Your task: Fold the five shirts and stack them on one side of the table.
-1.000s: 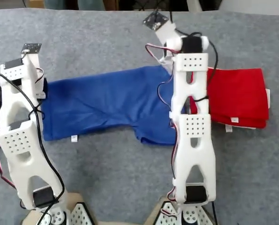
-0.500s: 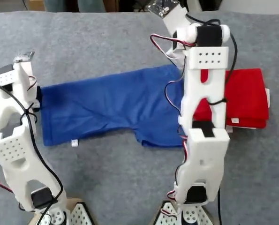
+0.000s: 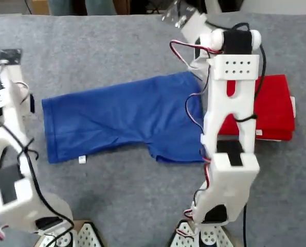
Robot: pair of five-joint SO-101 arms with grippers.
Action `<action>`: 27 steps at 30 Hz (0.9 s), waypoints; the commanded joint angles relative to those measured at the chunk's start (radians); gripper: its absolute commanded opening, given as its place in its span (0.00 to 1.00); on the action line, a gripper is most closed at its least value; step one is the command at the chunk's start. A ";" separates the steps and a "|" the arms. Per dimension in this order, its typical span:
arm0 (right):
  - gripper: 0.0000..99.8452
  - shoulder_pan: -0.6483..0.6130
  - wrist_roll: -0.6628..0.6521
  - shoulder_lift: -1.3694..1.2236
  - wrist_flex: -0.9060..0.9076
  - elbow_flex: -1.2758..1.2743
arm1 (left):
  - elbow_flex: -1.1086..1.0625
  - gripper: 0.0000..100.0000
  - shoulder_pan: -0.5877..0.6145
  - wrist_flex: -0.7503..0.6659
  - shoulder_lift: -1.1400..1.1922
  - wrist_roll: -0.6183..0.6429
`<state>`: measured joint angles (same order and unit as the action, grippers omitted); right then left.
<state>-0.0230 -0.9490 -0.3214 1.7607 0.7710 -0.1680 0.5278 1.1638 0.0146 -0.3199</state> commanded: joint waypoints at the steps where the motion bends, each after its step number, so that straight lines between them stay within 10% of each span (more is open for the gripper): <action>1: 0.02 -0.006 -0.160 0.209 0.005 -0.318 | 0.010 0.03 0.027 0.074 -0.133 0.005; 12: 0.20 -0.086 -0.379 0.711 -0.222 -1.225 | -0.059 0.03 0.105 0.175 -0.215 -0.012; 27: 0.32 -0.247 -0.387 0.763 -0.637 -1.722 | -0.423 0.03 0.145 0.158 -0.626 -0.014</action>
<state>-0.2608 -1.3265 0.4135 1.2052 -0.9137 -0.5409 0.6720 1.3357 -0.5117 -0.3261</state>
